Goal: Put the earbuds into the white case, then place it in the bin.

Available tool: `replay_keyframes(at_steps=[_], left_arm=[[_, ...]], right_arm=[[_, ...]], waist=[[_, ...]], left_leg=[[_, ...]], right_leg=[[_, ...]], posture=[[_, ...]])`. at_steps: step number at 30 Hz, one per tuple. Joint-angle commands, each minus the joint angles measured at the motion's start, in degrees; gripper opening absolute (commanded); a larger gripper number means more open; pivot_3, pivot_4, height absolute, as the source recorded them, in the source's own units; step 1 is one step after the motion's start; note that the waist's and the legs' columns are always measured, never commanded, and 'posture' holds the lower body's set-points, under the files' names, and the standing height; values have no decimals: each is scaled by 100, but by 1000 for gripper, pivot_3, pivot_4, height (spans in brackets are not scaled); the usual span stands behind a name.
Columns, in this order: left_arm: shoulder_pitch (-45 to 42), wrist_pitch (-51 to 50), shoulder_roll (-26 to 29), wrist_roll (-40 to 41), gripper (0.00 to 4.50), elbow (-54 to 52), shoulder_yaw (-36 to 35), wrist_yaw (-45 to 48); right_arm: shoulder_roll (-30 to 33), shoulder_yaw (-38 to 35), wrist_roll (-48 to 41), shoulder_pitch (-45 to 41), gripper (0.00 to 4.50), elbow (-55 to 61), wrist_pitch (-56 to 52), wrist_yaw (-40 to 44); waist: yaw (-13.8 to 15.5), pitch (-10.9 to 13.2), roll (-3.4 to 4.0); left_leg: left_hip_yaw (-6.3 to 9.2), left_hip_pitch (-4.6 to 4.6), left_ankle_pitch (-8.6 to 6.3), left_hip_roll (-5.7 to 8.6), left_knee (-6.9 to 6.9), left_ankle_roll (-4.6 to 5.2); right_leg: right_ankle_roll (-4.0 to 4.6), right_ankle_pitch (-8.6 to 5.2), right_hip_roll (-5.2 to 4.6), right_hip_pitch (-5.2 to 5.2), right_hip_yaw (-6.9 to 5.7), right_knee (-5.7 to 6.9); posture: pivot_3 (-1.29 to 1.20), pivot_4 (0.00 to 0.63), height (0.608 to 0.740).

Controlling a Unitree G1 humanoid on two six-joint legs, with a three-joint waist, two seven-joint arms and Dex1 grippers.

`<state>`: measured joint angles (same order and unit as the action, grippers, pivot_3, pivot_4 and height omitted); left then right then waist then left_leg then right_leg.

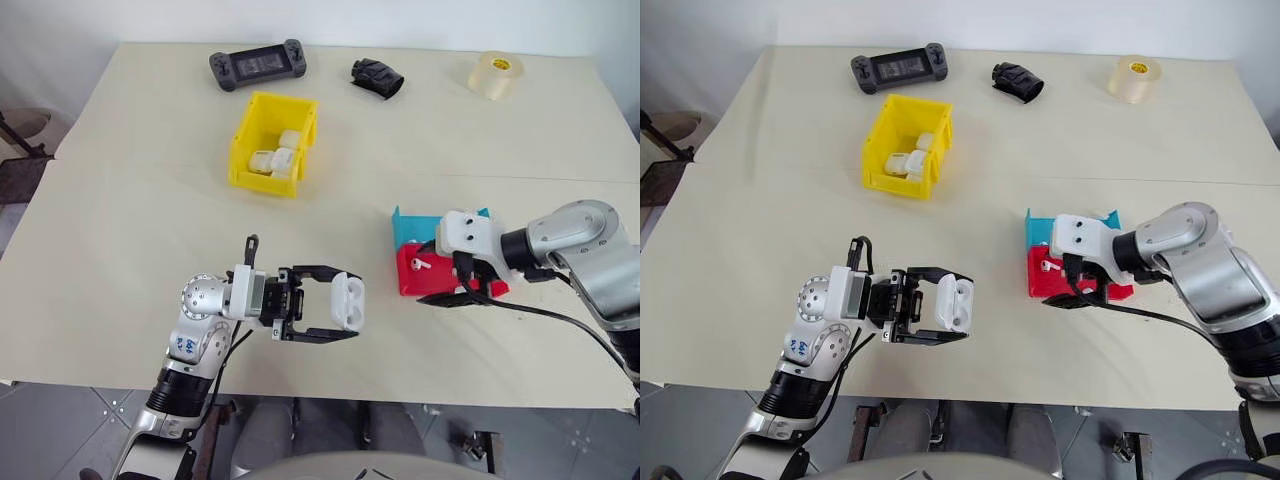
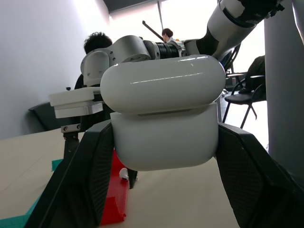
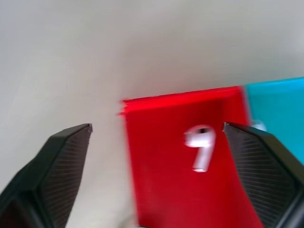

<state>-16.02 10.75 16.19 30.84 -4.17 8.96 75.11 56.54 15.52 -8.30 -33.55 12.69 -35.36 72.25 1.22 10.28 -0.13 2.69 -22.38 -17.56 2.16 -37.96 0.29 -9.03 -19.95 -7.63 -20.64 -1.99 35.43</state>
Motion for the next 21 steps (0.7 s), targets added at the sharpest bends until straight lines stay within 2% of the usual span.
replay_keyframes(at_steps=[1,21], left_arm=[[-30,70,37,34,2832,-230,-47,-48],[23,43,98,37,2832,-348,-58,-191]], right_arm=[[-40,95,169,-127,4471,-35,81,-40],[-22,301,369,-4,4471,39,5,141]], waist=[[0,0,0],[3,1,1]], left_leg=[[0,0,0,0,1,0],[0,-1,0,1,0,0]], right_leg=[[0,0,0,-1,0,0],[0,0,-2,1,-1,-2]], posture=[[0,150,740],[0,150,740]])
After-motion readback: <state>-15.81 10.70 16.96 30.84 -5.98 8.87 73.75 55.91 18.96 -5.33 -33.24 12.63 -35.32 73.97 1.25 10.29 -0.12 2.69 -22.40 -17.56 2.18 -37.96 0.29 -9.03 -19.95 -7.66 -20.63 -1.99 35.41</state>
